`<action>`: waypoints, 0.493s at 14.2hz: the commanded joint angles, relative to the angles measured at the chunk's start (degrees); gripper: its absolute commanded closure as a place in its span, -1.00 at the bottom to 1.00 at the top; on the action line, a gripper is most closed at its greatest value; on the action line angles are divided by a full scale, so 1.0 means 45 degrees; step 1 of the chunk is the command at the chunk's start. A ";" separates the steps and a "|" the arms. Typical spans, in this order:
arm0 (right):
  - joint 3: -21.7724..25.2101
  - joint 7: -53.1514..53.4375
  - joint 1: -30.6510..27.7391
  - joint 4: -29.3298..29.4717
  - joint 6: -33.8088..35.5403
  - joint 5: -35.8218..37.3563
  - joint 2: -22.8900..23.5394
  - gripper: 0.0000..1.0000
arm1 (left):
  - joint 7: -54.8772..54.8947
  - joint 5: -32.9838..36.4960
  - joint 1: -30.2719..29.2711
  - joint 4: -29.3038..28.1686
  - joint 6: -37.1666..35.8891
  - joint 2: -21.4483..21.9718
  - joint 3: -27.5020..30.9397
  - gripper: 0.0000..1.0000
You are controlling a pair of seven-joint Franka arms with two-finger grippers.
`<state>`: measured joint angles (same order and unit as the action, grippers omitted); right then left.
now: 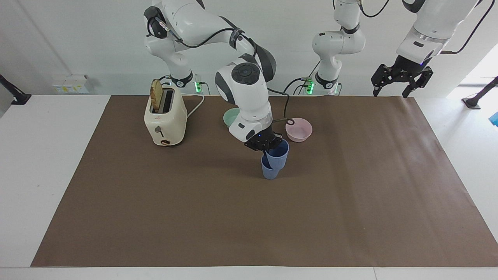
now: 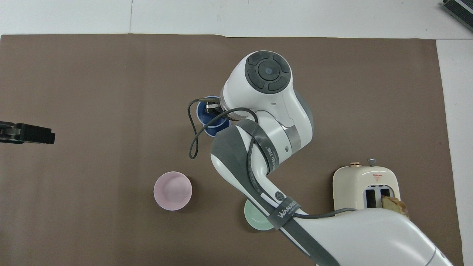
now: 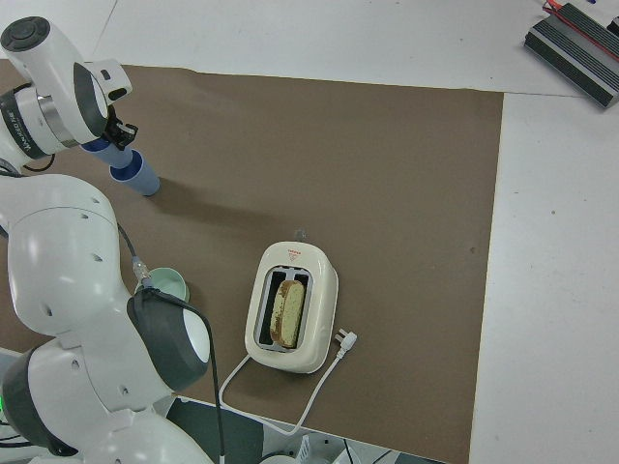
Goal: Stack blue cups with both arms
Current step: 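Lower the held cup into the placed blue cup with the right gripper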
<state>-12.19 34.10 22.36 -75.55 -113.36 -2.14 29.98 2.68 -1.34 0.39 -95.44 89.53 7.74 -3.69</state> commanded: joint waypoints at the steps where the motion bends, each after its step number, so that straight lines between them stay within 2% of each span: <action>1: -0.0083 0.0079 -0.0046 -0.0086 0.0560 0.0553 -0.0080 1.00 | -0.0048 0.0025 -0.0125 0.0193 -0.0267 -0.0022 -0.0059 -1.00; 7: -0.0083 -0.0057 -0.0124 -0.0183 0.0739 0.0633 -0.0100 1.00 | -0.0048 0.0025 -0.0125 0.0193 -0.0267 -0.0022 -0.0059 -1.00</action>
<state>-12.19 34.10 22.34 -75.68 -110.07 -0.28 29.98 2.68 -1.34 0.39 -95.44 89.53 7.74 -3.69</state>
